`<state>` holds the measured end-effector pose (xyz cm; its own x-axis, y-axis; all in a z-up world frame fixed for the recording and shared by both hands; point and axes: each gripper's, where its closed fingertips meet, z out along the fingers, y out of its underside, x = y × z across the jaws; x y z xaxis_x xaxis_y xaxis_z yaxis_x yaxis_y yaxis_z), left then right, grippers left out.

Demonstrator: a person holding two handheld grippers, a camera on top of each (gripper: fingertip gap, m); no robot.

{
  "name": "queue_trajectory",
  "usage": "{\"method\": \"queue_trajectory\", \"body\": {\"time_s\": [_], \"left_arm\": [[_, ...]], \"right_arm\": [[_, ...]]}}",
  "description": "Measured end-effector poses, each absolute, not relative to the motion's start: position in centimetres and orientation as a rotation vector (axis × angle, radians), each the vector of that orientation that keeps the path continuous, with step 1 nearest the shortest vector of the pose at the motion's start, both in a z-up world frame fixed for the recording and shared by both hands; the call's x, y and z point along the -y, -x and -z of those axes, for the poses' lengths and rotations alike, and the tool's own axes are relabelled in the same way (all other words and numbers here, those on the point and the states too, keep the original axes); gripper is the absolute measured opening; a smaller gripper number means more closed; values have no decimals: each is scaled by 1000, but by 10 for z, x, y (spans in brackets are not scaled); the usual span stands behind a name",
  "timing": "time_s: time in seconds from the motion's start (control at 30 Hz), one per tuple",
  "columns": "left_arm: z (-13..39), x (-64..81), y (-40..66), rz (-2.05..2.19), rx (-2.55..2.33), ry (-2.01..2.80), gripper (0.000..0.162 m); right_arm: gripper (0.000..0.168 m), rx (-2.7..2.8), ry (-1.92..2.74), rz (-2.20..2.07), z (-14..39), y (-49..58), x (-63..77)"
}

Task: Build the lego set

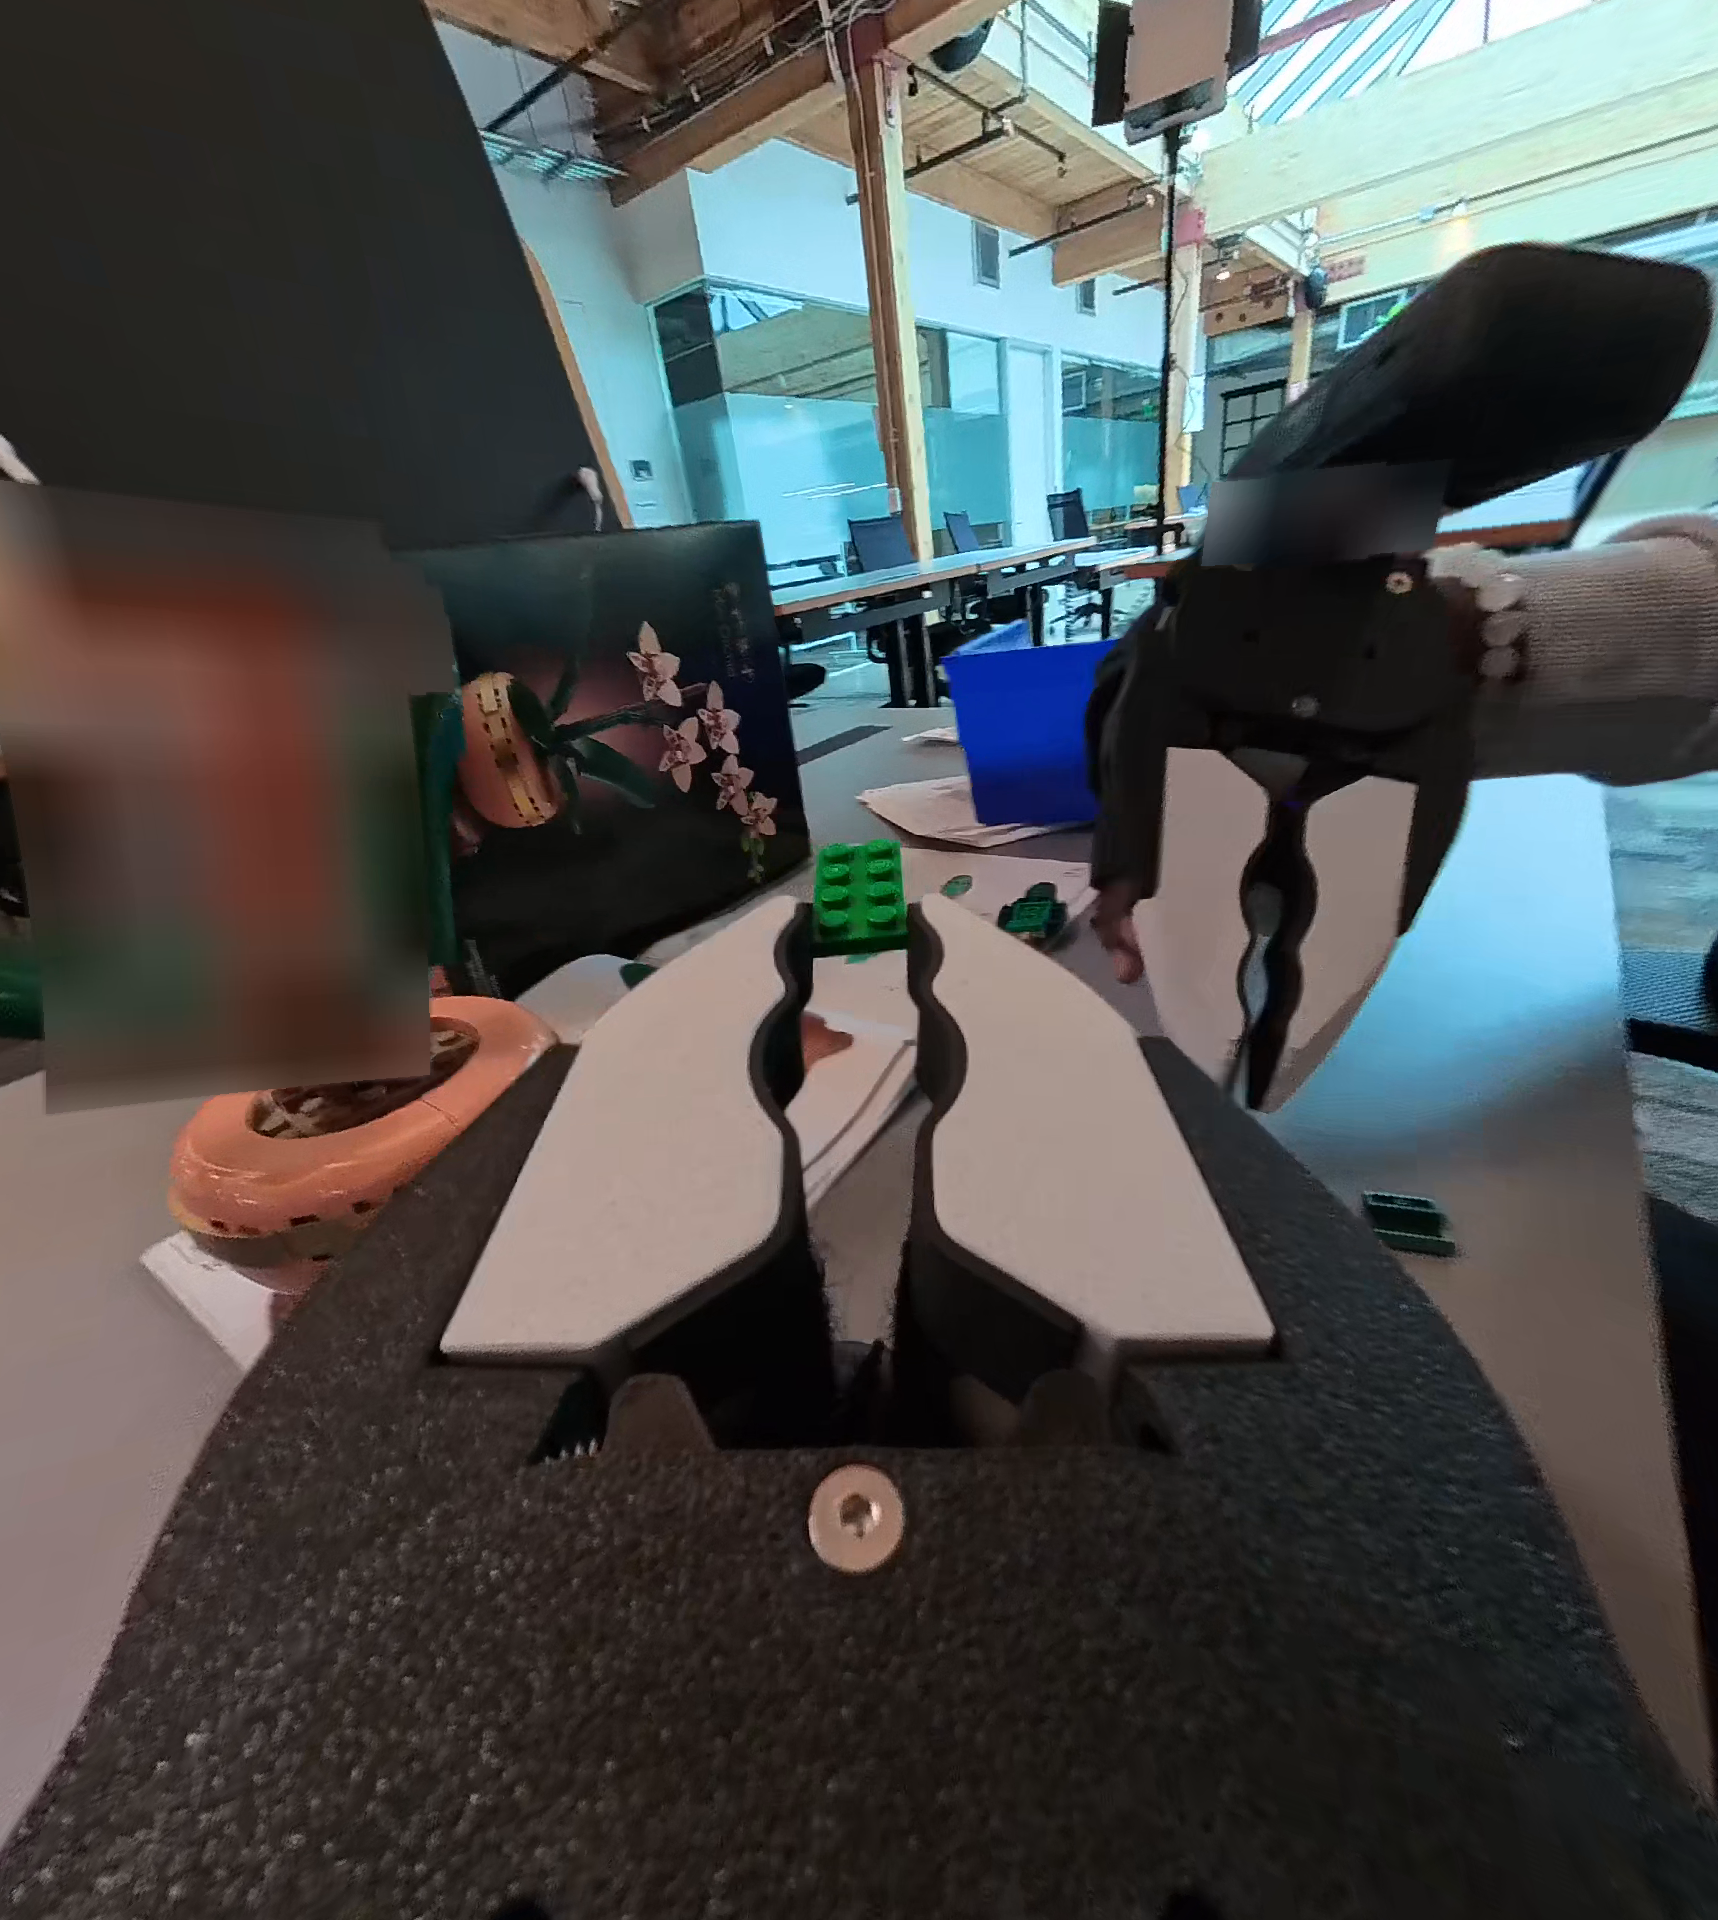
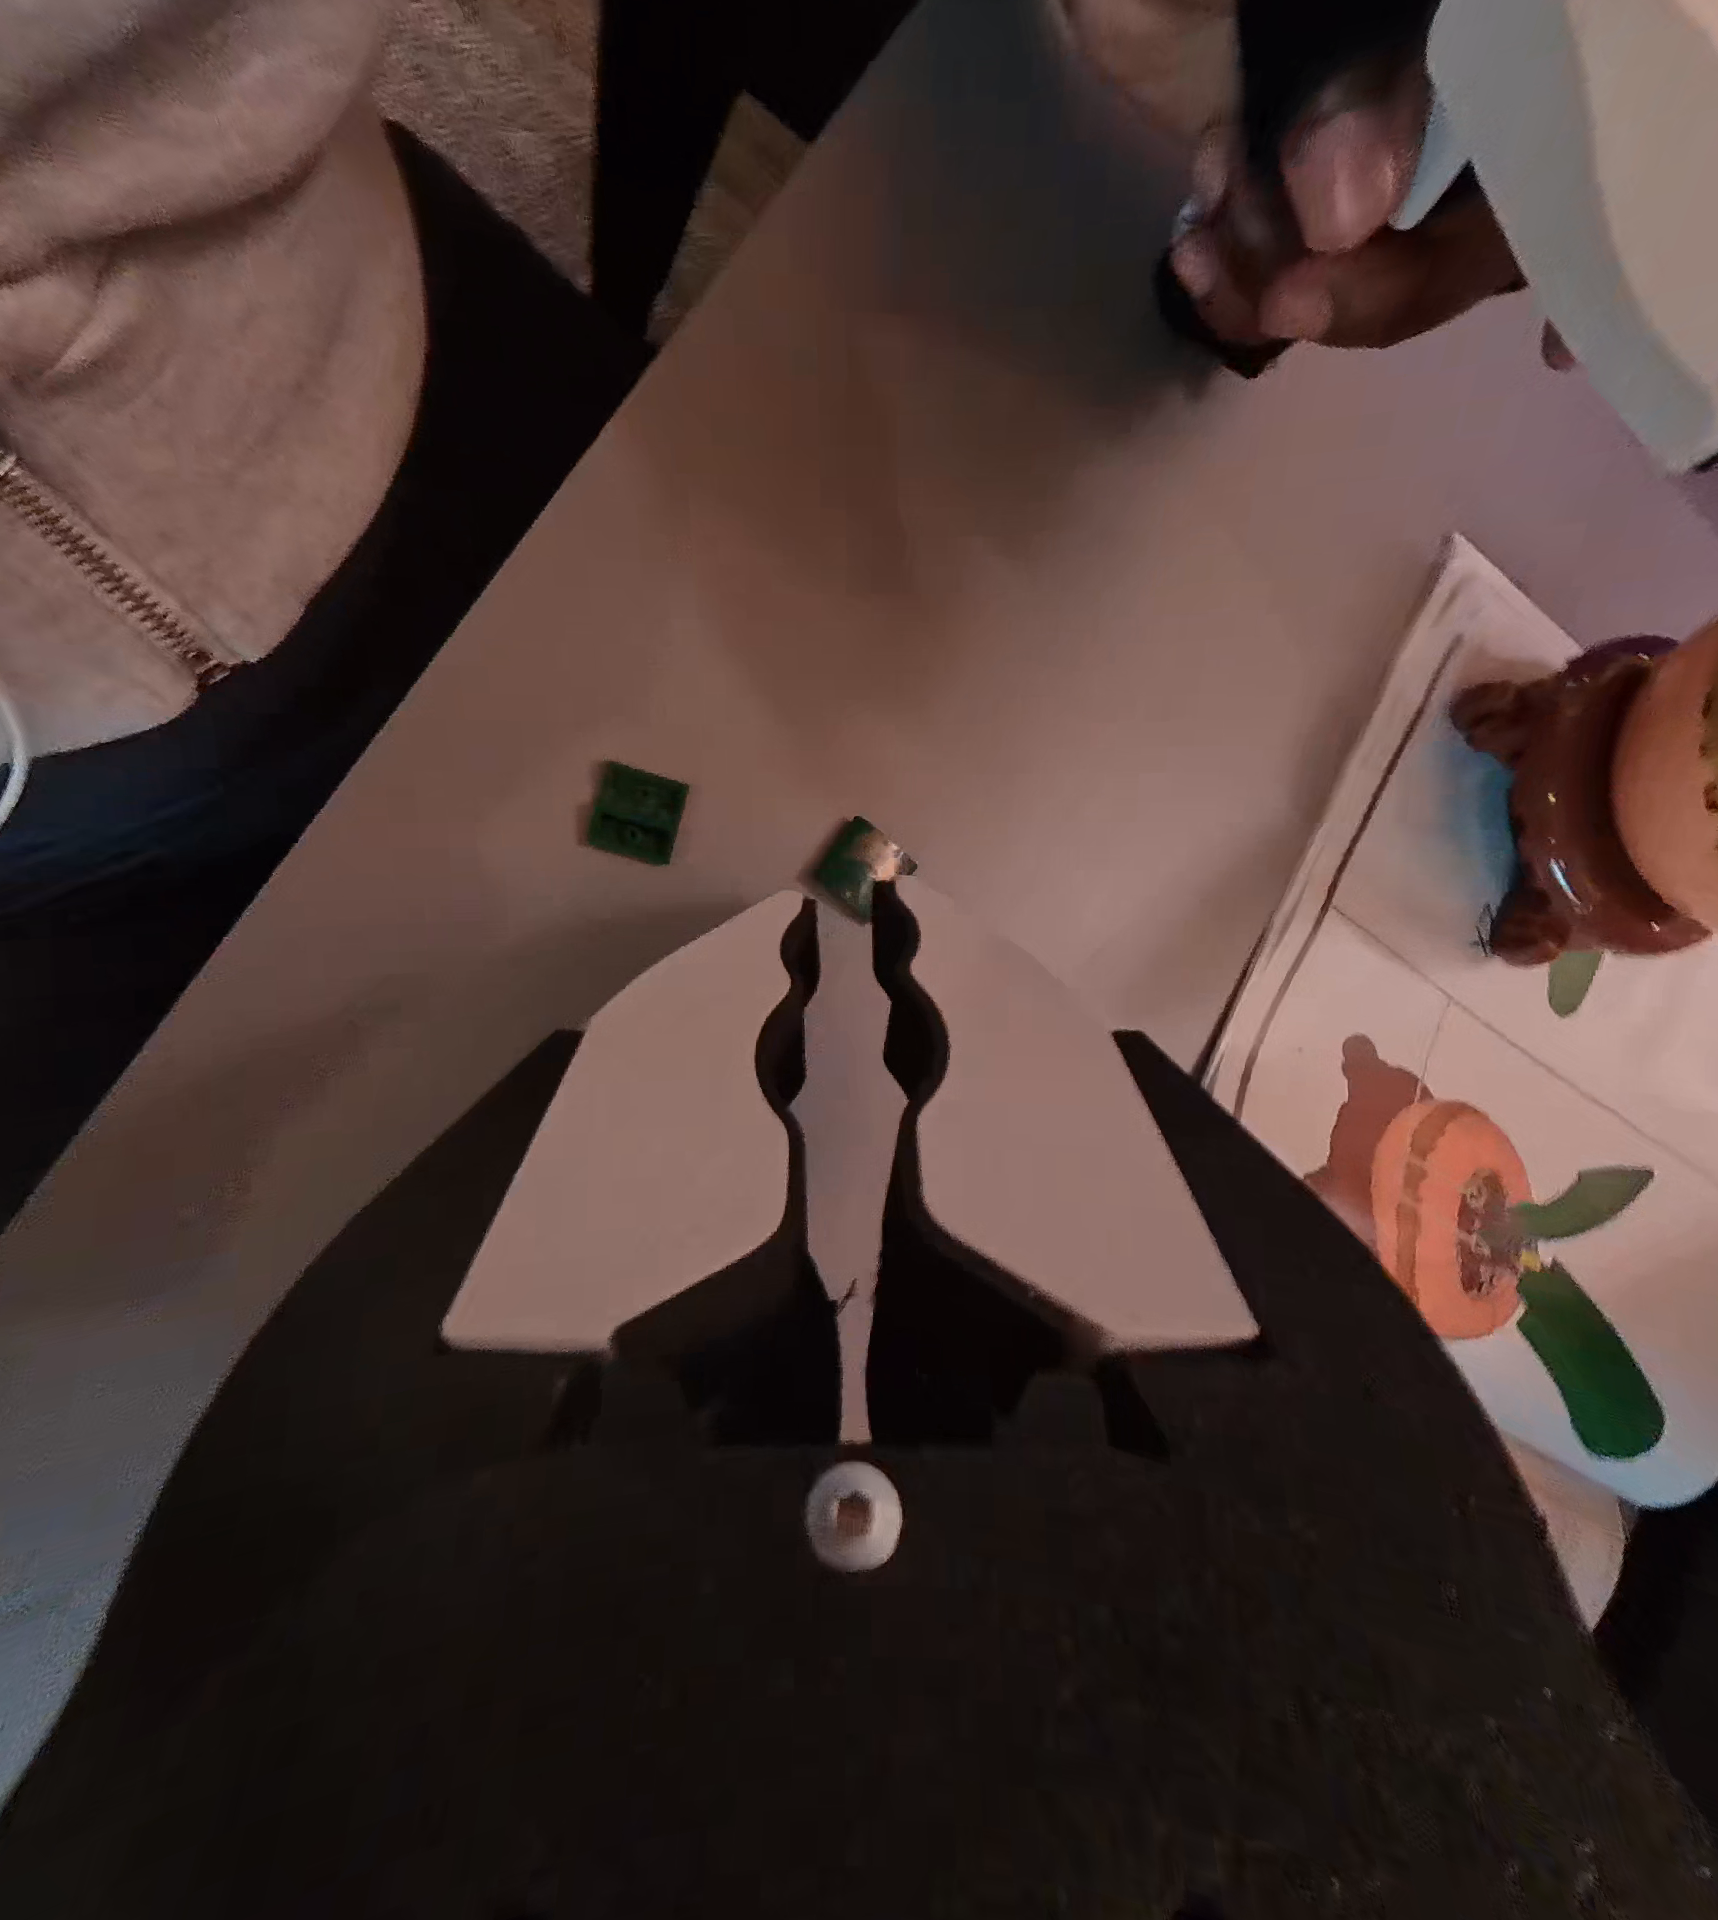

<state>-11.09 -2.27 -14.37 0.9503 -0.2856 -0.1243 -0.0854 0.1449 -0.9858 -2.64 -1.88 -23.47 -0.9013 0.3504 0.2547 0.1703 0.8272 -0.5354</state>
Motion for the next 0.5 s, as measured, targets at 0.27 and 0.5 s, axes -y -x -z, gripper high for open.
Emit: {"method": "queue_trajectory", "body": {"time_s": [0.27, 0.5], "left_arm": [[144, 29, 111, 210, -322, 1430, 16], [136, 34, 122, 222, -245, 1370, 16]], "right_arm": [[17, 2900, 202, -635, 240, 45, 19], [54, 2564, 793, -1055, 212, 43, 35]]}}
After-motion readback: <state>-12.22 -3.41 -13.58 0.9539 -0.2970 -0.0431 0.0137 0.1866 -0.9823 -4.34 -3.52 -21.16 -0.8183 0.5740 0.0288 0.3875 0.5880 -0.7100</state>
